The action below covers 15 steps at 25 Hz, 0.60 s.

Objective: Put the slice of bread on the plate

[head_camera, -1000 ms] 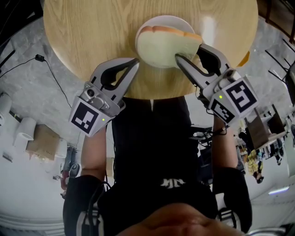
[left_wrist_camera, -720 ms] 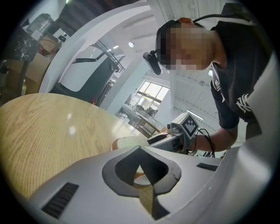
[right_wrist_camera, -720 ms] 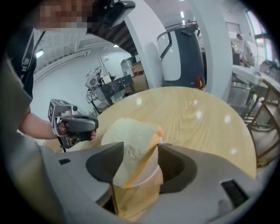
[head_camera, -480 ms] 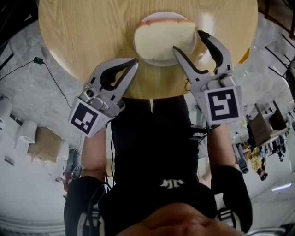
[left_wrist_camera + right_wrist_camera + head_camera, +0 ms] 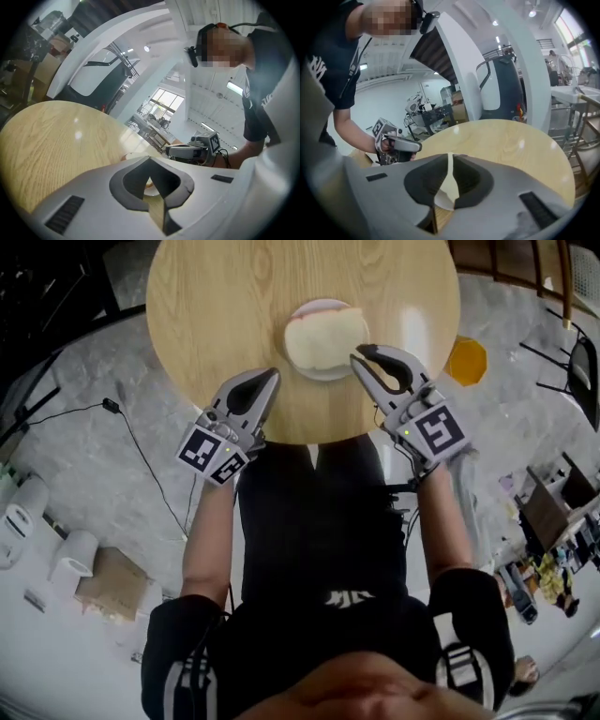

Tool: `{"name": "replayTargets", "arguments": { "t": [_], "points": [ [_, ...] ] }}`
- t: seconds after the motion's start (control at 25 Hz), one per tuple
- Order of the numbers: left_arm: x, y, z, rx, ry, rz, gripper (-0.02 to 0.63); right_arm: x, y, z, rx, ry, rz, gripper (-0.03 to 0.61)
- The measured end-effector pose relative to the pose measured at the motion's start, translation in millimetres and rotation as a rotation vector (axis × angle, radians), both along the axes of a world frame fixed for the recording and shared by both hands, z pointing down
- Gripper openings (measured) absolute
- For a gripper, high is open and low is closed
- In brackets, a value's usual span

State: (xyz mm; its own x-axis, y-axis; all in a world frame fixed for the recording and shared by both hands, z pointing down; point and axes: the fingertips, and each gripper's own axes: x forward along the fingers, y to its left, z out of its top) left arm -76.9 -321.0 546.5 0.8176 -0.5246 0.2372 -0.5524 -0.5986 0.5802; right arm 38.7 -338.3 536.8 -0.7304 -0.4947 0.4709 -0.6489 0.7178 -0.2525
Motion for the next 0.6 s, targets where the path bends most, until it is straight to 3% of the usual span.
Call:
{"name": "replayTargets", "arguments": {
  "t": [0.08,0.28,0.6],
  "points": [
    [-2.5,0.1,-12.1,-0.004,0.017,0.029,0.012,-2.3,4.1,-17.8,0.005,-0.01,0.0,0.005],
    [2.0,39.1,-33.6,-0.055,0.042,0.097,0.012,-5.8,35.4,-61.0,-0.039,-0.133,-0.021,0.003],
    [13.6,52.2,-95.6,0.075,0.049,0.141,0.012,1.2,40.6,-148.2,0.15,-0.278,-0.034,0.003]
  ]
}}
